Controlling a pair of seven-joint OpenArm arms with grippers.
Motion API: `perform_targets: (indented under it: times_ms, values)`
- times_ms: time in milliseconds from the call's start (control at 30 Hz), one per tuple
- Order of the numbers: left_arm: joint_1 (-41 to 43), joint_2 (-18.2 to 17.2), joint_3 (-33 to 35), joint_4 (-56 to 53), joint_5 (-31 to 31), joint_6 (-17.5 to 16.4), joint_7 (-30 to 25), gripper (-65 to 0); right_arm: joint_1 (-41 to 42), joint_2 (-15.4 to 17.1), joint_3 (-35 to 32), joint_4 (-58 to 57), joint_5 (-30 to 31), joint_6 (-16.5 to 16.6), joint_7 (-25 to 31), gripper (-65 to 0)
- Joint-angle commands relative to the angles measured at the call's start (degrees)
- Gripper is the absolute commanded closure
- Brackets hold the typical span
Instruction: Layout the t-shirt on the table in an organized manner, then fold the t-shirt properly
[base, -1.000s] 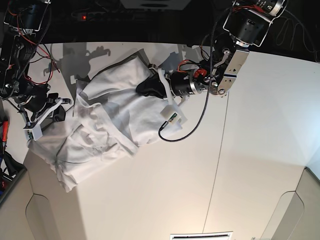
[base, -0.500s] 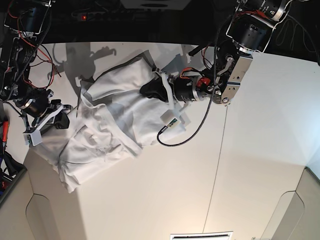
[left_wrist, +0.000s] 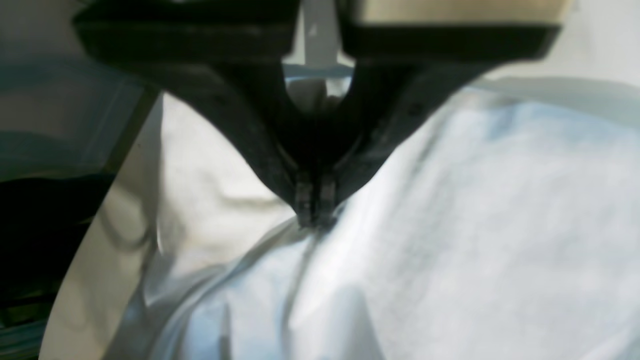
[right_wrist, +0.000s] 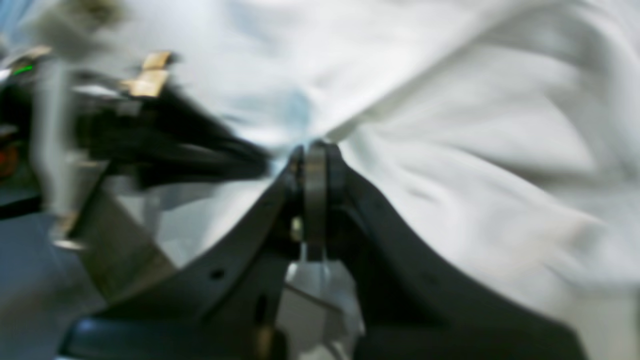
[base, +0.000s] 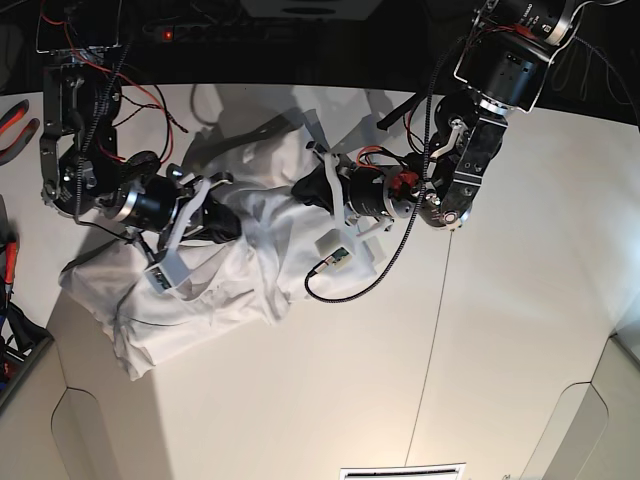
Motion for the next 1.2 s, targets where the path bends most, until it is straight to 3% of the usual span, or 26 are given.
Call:
perform_targets:
  times_ms: [0, 167, 333, 500, 700, 833, 967, 1167]
  values:
    - [0.98, -2.99, -0.26, -2.23, 19.69, 11.32, 12.13, 0.0, 0.63, 0.00, -1.40, 1.05, 0.39, 0.22, 1.05, 0.0]
    - [0.52, -3.06, -0.28, -2.23, 19.67, 11.19, 12.09, 0.0, -0.37, -3.04, -7.67, 0.85, -7.08, -0.35, 3.32, 0.0]
    - [0.52, -3.06, -0.28, -2.23, 19.74, 11.17, 11.91, 0.0, -1.66, -4.46, -9.51, 0.81, -13.53, -2.08, 4.37, 0.0]
    - [0.55, -5.53, -0.26, -2.23, 19.69, 11.19, 10.91, 0.0, -2.25, -2.93, -8.68, 0.61, -23.12, -7.63, 6.23, 0.0]
    - [0.55, -9.49, -0.26, -2.25, 19.63, 11.19, 10.03, 0.0, -2.03, 1.49, -5.51, -2.29, -28.61, -12.22, 10.03, 0.0]
    - [0.57, -11.32, -0.26, -2.25, 19.47, 11.19, 8.68, 0.0, -0.61, 2.75, -1.88, -7.67, -31.34, -15.32, 10.84, 0.0]
    - [0.55, -11.45, -0.26, -2.25, 19.50, 11.06, 7.48, 0.0, 0.92, 2.71, 3.41, -12.00, -30.53, -16.15, 11.87, 0.0]
    - [0.70, -12.41, -0.26, -2.25, 19.74, 4.07, 5.79, 0.0, 0.55, 2.67, 12.70, -7.78, -19.30, -12.28, 9.79, 0.0]
